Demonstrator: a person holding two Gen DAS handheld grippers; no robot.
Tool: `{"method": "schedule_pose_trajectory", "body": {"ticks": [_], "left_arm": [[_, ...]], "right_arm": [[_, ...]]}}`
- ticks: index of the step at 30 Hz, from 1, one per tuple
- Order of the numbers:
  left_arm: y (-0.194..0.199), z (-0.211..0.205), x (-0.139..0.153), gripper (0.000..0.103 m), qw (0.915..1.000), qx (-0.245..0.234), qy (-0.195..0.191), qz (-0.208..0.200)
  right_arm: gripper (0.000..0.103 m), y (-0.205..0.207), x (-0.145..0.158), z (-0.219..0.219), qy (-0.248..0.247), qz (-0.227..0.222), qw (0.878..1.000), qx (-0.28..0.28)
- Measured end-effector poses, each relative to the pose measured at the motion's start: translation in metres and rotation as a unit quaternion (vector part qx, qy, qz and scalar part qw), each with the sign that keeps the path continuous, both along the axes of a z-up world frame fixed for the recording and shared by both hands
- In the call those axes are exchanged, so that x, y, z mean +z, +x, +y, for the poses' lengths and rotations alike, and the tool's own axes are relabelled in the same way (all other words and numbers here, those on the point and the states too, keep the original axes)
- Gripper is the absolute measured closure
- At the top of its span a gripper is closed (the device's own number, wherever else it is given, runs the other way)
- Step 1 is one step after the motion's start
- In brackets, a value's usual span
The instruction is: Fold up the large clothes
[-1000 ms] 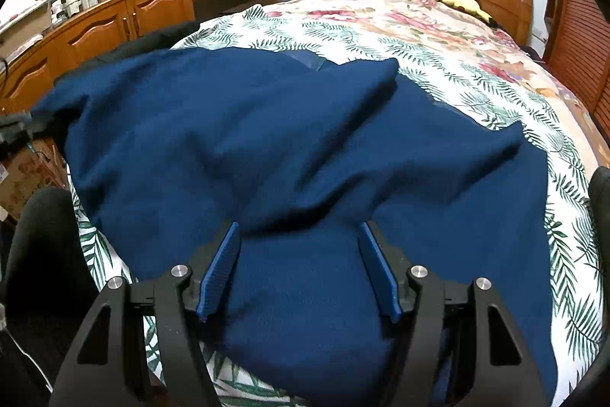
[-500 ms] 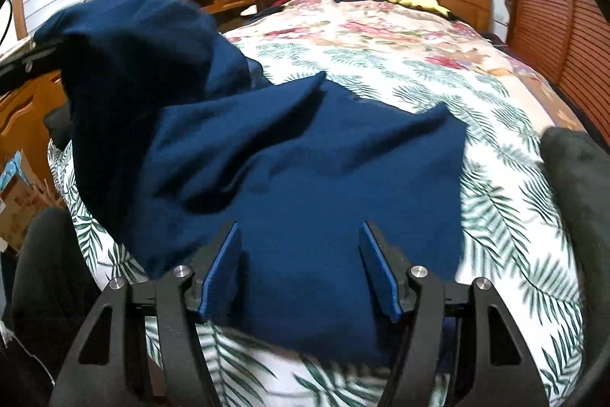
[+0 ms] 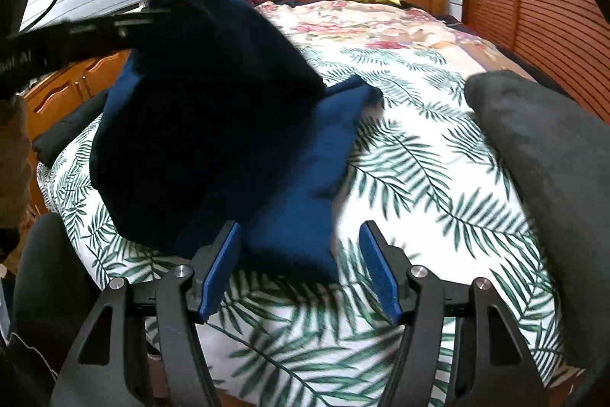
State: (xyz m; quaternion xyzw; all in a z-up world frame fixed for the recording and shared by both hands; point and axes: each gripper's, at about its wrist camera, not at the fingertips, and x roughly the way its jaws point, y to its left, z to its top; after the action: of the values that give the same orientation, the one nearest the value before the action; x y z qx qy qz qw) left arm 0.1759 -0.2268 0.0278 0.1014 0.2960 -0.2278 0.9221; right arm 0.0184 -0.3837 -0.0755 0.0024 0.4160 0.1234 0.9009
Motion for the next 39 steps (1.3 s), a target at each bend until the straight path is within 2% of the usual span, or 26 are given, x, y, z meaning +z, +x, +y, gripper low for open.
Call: {"method": "schedule_pose_trajectory", "body": {"ticks": [1, 3, 9, 16, 22, 25, 28, 29, 31, 33, 34, 39], "left_arm": [[0.003, 0.004, 0.001, 0.075, 1.0, -0.003, -0.007, 0.006], [0.006, 0.008, 0.004, 0.059, 0.9998, 0.001, -0.02, 0.01], [0.002, 0.047, 0.016, 0.04, 0.9985, 0.029, -0.046, -0.008], [0.021, 0.089, -0.008, 0.038, 0.9966, 0.067, -0.047, 0.008], [0.027, 0.086, -0.03, 0.038, 0.9955, 0.083, -0.042, 0.014], [0.019, 0.091, -0.034, 0.038, 0.9954, 0.085, -0.042, 0.014], [0.01, 0.091, -0.034, 0.038, 0.9952, 0.084, -0.046, 0.019], [0.005, 0.092, -0.031, 0.038, 0.9952, 0.083, -0.046, 0.02], [0.004, 0.093, -0.03, 0.038, 0.9956, 0.08, -0.044, 0.021], [0.003, 0.093, -0.028, 0.038, 0.996, 0.077, -0.04, 0.018], [0.004, 0.094, -0.027, 0.038, 0.9962, 0.075, -0.04, 0.018], [0.012, 0.097, -0.029, 0.038, 0.9962, 0.068, -0.05, 0.021]], "right_arm": [[0.037, -0.002, 0.0, -0.002, 0.0, 0.001, 1.0, -0.001], [0.037, 0.001, -0.001, -0.007, 0.002, 0.001, 1.0, -0.002], [0.037, -0.008, 0.016, -0.007, 0.013, -0.025, 1.0, 0.004], [0.037, -0.003, 0.034, -0.001, 0.031, -0.05, 0.998, 0.003], [0.037, 0.018, 0.051, 0.008, 0.058, -0.069, 0.996, 0.001], [0.037, 0.03, 0.054, 0.012, 0.082, -0.068, 0.994, 0.001], [0.038, 0.044, 0.046, 0.021, 0.101, -0.047, 0.994, 0.007], [0.041, 0.047, 0.043, 0.025, 0.1, -0.039, 0.994, 0.009], [0.068, 0.051, 0.037, 0.03, 0.096, -0.025, 0.995, 0.015], [0.084, 0.052, 0.034, 0.036, 0.095, -0.022, 0.995, 0.029], [0.088, 0.049, 0.035, 0.036, 0.09, -0.031, 0.995, 0.027], [0.091, 0.027, 0.072, 0.035, 0.043, -0.098, 0.994, 0.006]]}}
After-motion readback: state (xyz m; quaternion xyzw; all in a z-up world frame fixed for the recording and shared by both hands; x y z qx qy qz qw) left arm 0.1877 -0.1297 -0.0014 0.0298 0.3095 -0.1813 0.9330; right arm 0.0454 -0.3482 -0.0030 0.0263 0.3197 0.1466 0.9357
